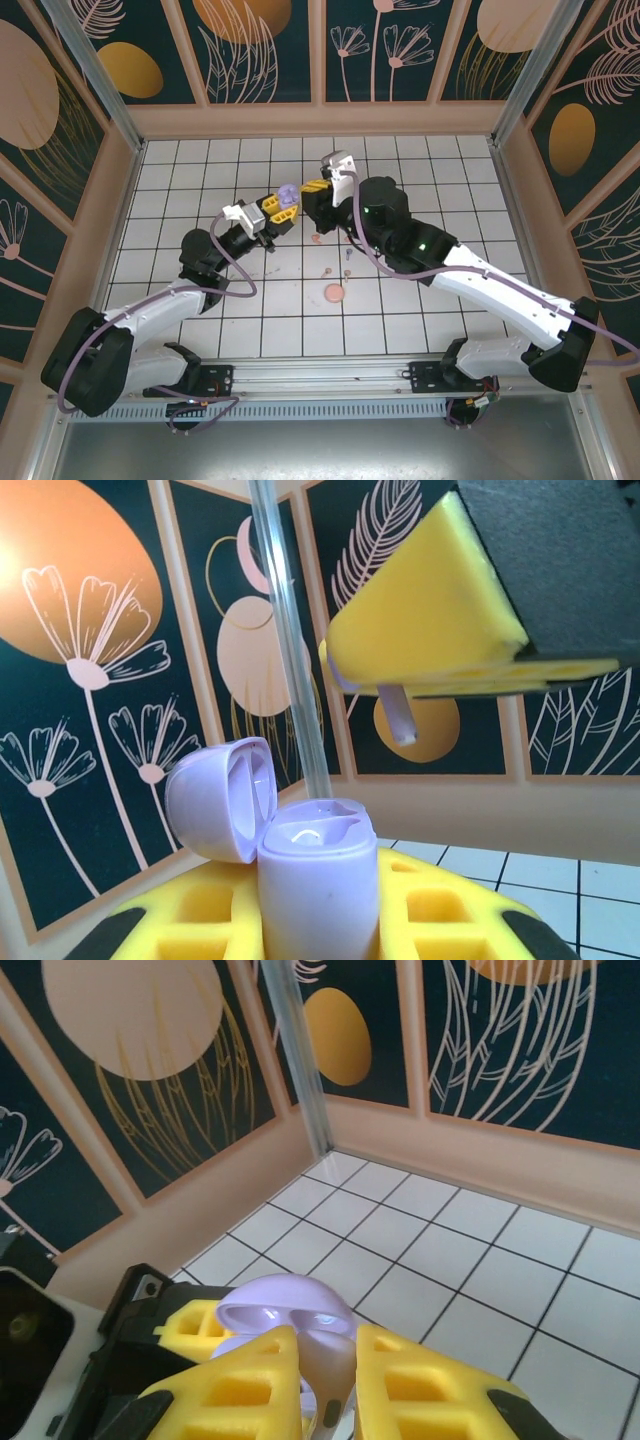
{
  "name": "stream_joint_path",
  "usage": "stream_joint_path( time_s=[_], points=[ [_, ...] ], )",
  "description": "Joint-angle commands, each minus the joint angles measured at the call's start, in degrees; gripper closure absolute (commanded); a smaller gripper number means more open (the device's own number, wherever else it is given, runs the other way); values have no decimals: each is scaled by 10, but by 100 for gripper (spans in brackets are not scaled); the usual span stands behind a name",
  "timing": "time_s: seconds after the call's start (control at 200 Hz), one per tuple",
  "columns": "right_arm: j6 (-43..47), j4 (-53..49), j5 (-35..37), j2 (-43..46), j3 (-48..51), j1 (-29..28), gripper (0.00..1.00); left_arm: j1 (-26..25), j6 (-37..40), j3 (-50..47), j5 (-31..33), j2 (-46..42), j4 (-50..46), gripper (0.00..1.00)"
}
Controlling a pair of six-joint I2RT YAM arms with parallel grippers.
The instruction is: Insert the wireless bluetooth earbuds into the charging case
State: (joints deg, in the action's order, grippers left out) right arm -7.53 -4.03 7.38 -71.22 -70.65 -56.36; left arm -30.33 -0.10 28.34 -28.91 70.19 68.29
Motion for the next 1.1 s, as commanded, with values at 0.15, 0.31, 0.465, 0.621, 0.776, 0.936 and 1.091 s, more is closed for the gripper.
stream_joint_path(
  time_s=[0.15, 0.31, 0.465, 0.621, 0.776, 0.936, 1.091],
  points=[
    [7, 87, -12, 12, 22, -16, 84, -6, -7, 22, -28, 9, 43, 100],
    [4, 92, -13, 3, 21, -17, 84, -8, -9, 27, -34, 13, 45, 100],
    [4, 87, -12, -7, 17, -17, 84, -10, -11, 31, -36, 14, 47, 100],
    [1, 85, -13, -12, 20, -17, 84, -11, -12, 34, -36, 15, 48, 100],
    [-4, 86, -13, -15, 27, -17, 84, -11, -15, 36, -36, 14, 49, 100],
    [-6, 80, -12, -19, 31, -17, 84, -12, -16, 37, -36, 13, 50, 100],
    [-5, 69, -21, -24, 30, -16, 84, -12, -17, 37, -37, 12, 50, 100]
  ],
)
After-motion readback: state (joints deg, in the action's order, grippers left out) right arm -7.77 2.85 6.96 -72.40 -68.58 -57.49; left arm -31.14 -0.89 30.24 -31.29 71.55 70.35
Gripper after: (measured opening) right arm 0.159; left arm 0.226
